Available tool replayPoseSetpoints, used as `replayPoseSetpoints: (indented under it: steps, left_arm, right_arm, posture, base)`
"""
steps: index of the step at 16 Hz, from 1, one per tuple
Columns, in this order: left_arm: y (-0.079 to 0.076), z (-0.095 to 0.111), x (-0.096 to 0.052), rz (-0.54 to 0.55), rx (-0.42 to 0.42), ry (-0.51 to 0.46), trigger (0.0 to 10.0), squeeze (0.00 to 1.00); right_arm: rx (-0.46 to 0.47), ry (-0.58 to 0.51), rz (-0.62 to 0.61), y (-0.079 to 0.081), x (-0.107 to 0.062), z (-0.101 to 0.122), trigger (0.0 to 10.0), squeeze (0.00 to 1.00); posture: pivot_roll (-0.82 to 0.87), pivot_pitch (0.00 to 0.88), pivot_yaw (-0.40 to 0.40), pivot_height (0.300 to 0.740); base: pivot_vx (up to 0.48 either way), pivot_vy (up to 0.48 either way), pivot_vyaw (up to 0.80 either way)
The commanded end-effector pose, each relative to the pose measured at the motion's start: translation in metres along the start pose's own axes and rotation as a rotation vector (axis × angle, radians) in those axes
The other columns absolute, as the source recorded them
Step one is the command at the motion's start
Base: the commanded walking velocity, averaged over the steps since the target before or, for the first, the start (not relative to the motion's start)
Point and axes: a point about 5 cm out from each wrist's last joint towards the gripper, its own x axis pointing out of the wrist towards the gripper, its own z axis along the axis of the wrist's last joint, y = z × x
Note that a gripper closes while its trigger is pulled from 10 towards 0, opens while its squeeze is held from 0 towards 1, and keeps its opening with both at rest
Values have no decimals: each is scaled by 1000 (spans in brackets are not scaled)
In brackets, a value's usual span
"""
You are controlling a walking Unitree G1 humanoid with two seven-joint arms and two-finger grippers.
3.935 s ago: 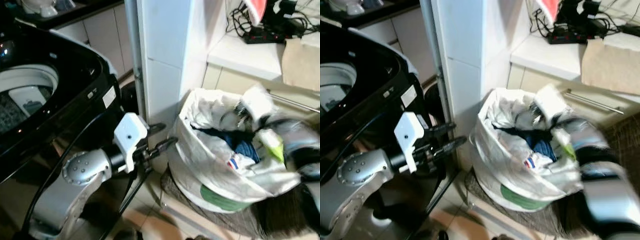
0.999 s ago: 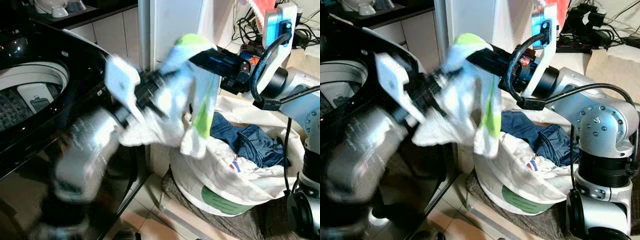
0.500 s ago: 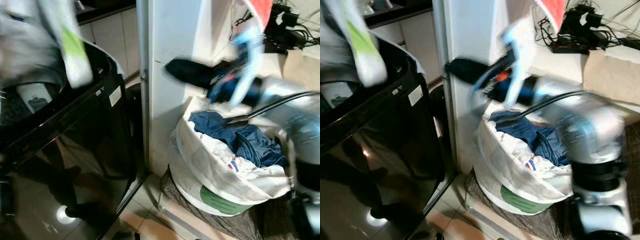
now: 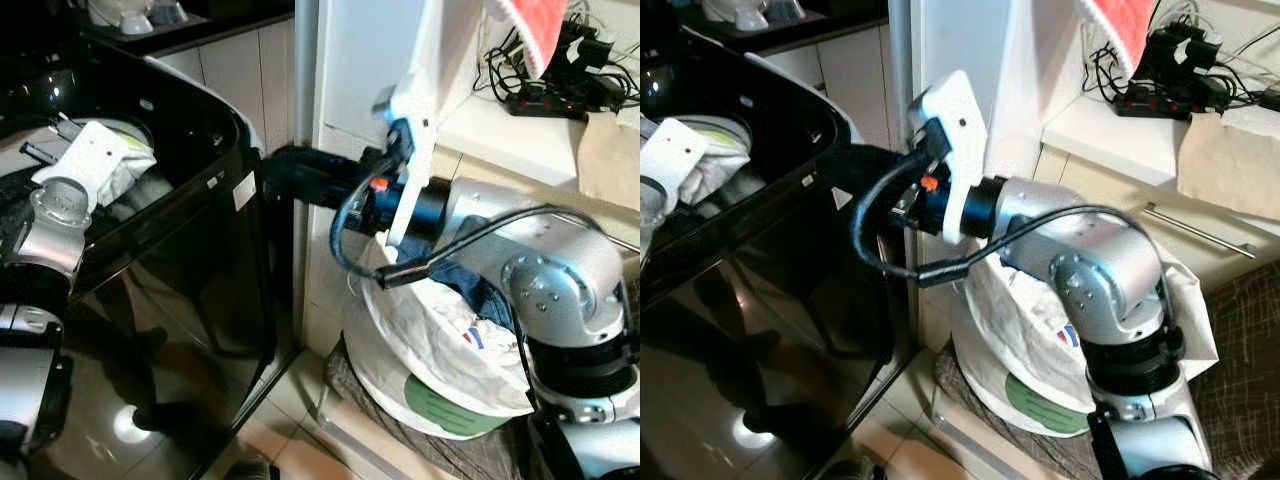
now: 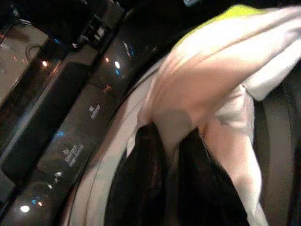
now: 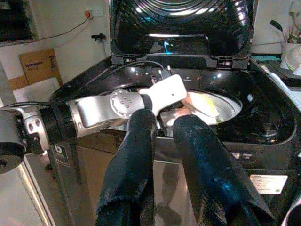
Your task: Clothes washing
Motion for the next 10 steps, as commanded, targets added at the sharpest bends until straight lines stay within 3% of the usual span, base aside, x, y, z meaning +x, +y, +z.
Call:
replayPoseSetpoints:
  steps: [1,10]
  left_arm:
    - [-7,0,1,-46,-36,20,10000,1000]
    - [7,4,2,-41,-49,17,10000,1000]
  right_arm:
    - [-22,-2,-6,3,-1,4,10000,0]
    - [-28,-7,-72,-10,-6,7,10000,0]
  posture:
    - [13,0,-5,740]
    - [24,0,-14,740]
  base:
    - [0,0,0]
    - [0,0,0]
